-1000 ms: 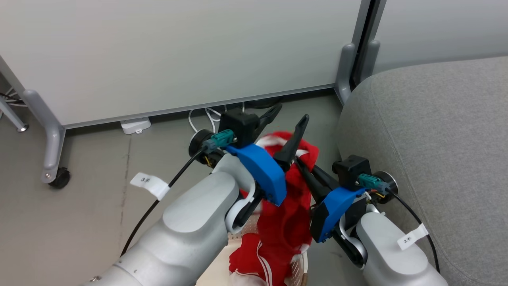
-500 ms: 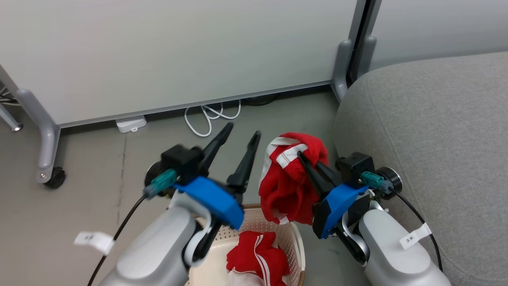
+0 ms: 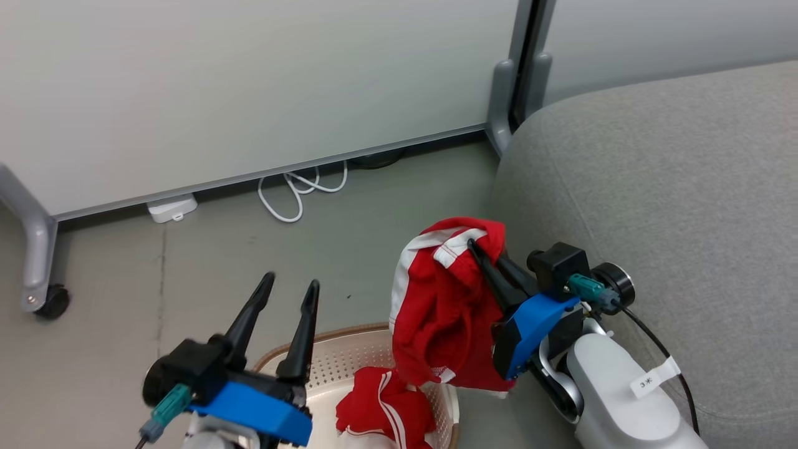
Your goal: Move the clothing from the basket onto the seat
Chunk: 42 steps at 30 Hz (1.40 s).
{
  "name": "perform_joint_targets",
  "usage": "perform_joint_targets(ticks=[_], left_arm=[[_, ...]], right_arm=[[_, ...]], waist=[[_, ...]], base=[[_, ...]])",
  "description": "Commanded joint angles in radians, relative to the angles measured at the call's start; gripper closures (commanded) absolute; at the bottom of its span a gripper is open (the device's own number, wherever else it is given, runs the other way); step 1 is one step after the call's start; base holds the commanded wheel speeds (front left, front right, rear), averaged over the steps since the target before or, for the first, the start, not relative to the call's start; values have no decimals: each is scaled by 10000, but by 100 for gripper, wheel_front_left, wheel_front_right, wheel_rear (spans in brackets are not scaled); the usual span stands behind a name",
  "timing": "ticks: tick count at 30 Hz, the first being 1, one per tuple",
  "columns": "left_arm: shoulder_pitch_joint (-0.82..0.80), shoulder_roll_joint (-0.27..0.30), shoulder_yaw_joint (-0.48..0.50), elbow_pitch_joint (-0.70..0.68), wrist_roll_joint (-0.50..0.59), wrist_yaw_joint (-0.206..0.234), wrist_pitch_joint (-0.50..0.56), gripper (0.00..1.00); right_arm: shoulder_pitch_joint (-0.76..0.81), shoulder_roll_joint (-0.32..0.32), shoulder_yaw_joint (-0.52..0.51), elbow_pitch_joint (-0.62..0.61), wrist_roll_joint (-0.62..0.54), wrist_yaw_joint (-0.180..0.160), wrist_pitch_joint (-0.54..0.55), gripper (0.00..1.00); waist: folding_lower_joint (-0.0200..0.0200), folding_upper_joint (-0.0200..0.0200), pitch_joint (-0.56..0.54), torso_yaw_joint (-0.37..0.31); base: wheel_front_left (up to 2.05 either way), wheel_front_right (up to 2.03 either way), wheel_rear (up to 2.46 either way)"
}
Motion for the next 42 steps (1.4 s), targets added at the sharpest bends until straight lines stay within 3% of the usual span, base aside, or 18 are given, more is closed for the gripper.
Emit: perform_joint_targets(ticks=[1,13,27,34,42], left_arm=[[157,-59,147,-69,88,-64,-25,0],[1006,-627,1305,-270,1033,-565,-26,0],[828,-697,1701,-288,1432,-742,-26,0],[803,-654,1720,-393,1605,-748,-26,0],[739,-548,1660,-459,1616,-745,-26,0]], right_arm=[[122,-28,-32,-88,-55,5,-15,100],[459,-28,-239,-729,-142,5,142,100],[949,-25,-548,-1514,-220,5,183,100],[1318,-22,-951,-1951,-237,5,258,100],[1280,-21,-1425,-2347,-474,5,382,100]], waist=[[1,-1,-13,-125],[1,-1,64,-1289],[1,-1,376,-3043],[1,-1,515,-3450],[1,-1,761,-3458]], base=[[0,0,0],[0,0,0],[0,0,0],[0,0,0],[0,0,0]])
